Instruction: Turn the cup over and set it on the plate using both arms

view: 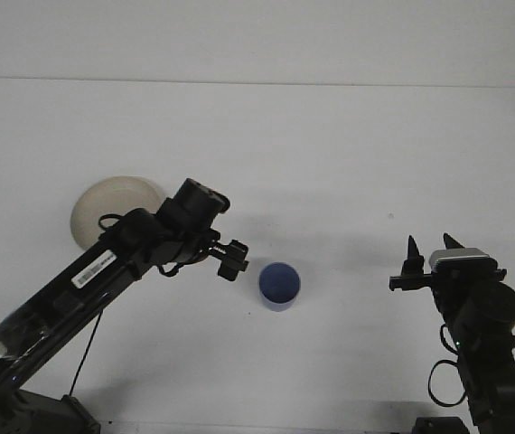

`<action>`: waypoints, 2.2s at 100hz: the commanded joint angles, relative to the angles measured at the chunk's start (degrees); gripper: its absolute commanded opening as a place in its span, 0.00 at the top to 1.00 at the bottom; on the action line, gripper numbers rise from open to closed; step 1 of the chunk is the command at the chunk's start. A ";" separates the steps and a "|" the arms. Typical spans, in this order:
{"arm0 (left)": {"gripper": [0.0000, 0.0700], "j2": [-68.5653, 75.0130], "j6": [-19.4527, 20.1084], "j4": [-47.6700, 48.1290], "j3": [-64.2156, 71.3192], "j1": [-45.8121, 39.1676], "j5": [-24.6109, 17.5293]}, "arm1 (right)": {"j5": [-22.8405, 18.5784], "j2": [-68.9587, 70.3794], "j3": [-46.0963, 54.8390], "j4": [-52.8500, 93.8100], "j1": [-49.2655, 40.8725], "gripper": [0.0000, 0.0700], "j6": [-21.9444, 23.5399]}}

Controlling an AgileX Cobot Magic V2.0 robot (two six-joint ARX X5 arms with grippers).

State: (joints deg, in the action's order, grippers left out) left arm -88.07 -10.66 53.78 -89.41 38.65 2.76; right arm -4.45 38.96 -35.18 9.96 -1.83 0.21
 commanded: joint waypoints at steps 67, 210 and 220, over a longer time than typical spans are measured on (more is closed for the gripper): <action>0.22 -19.58 0.00 0.24 -9.51 6.86 -5.18 | -0.02 0.09 -0.37 -0.52 -0.09 0.40 -0.02; 0.99 -20.81 8.33 16.57 -28.06 -3.76 1.33 | 0.00 0.09 -0.37 -0.52 -0.09 0.40 -0.04; 0.99 -18.88 8.33 17.38 -28.09 -8.20 1.81 | 0.00 0.09 -0.35 -0.52 -0.09 0.40 -0.04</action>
State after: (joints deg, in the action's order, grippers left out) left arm -107.63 -3.31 70.30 -115.83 32.60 3.81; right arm -4.45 38.96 -35.18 9.96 -1.83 0.21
